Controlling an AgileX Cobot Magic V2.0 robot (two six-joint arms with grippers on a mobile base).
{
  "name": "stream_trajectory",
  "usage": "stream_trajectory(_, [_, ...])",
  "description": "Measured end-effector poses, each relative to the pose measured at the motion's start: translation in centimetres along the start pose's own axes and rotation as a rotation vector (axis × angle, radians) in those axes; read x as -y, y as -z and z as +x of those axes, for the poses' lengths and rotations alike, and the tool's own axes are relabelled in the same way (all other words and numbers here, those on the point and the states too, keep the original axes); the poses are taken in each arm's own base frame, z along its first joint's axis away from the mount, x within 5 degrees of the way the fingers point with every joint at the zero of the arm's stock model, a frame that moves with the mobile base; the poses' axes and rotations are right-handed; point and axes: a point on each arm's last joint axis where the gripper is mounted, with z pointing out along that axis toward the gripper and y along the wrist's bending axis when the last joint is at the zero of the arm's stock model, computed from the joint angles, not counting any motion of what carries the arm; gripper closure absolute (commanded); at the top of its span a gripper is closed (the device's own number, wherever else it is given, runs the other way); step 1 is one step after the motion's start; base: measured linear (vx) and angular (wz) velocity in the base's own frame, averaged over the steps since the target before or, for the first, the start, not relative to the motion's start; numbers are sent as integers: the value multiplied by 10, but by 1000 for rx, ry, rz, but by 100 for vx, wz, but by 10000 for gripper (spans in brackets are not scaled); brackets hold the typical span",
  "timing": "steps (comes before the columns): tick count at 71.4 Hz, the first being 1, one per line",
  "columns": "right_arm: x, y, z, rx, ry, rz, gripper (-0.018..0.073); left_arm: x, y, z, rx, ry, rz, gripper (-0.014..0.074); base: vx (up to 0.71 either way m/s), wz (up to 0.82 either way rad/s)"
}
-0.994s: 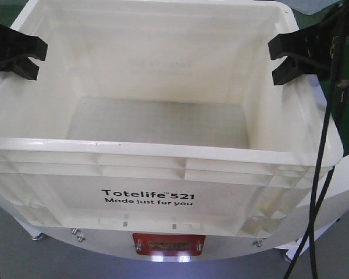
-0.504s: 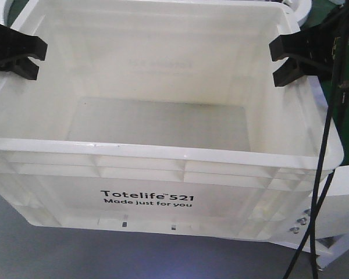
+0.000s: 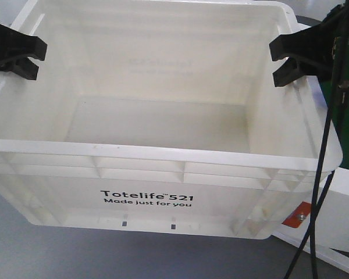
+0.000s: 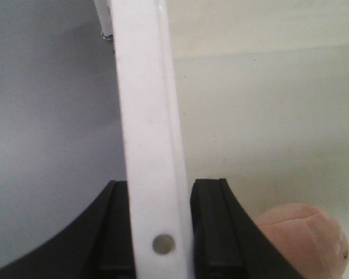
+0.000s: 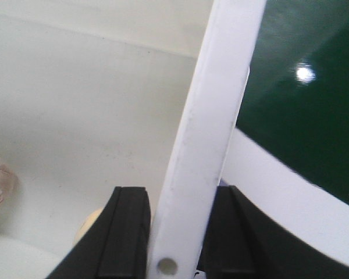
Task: Place moving items into box and shelve
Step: 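Hold the tote with both grippers while the base drives away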
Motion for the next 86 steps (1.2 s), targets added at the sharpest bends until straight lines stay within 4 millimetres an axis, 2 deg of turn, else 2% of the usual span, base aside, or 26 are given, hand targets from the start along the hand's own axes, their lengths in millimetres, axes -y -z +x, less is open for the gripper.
stream_trajectory(56, [0, 0, 0, -2, 0, -3, 571, 0, 0, 0, 0, -1, -1, 613, -12, 47])
stream_trajectory(86, [0, 0, 1, -6, 1, -3, 571, 0, 0, 0, 0, 0, -1, 613, -8, 62])
